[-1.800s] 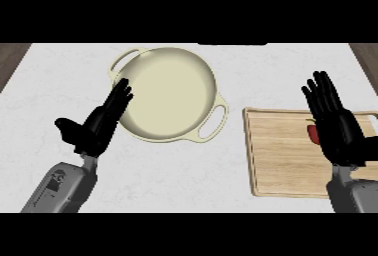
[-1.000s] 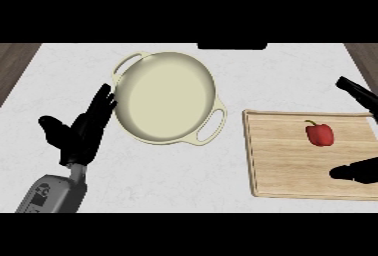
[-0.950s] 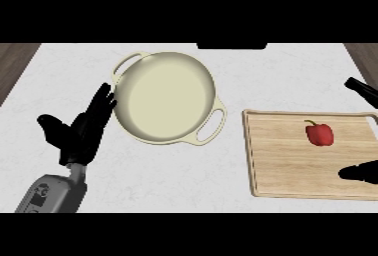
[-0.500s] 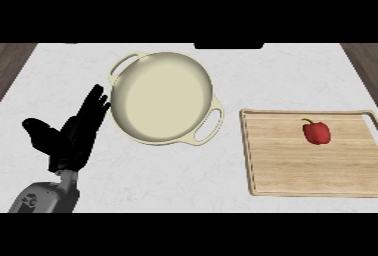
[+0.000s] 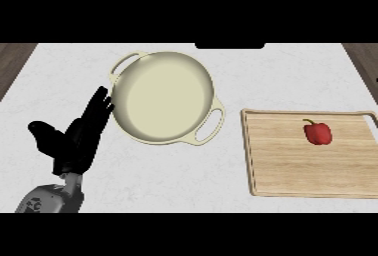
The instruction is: Pick the bell pepper from the tray and place it in the pot
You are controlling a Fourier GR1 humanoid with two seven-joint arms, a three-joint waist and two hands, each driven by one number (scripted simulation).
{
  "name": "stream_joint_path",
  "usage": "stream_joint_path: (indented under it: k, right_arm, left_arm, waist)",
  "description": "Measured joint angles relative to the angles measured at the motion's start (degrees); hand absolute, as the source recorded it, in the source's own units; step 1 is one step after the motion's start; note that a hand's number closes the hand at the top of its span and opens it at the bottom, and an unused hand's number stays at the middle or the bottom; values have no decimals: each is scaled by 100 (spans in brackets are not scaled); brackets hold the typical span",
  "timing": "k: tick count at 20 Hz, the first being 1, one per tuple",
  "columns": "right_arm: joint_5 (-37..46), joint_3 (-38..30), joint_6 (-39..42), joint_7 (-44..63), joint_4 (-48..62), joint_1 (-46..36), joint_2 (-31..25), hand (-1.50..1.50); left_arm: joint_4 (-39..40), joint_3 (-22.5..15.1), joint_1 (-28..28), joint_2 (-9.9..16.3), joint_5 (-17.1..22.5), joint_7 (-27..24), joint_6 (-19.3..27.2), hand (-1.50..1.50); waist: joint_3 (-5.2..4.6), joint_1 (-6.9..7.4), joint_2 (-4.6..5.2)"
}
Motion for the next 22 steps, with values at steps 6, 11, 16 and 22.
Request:
stream_joint_path:
  k: [6,11,16,22]
  right_arm:
    - [411,241,350,722,-43,-265,368,-150]
    - [1038,580,407,965,183,-423,684,-150]
    - [1777,800,251,1012,436,-465,970,-150]
    - [2228,657,184,986,400,-298,1460,-150]
  left_arm:
    - [-174,180,-52,4,-52,234,-100,0]
    - [-298,230,-37,-58,-143,374,-141,0]
    - [-249,308,95,-159,-189,208,-311,0]
    - [-148,424,36,-345,-361,248,-396,0]
  waist:
    - [2,18,7]
    - [4,32,12]
    - [5,23,12]
    - [5,-3,7]
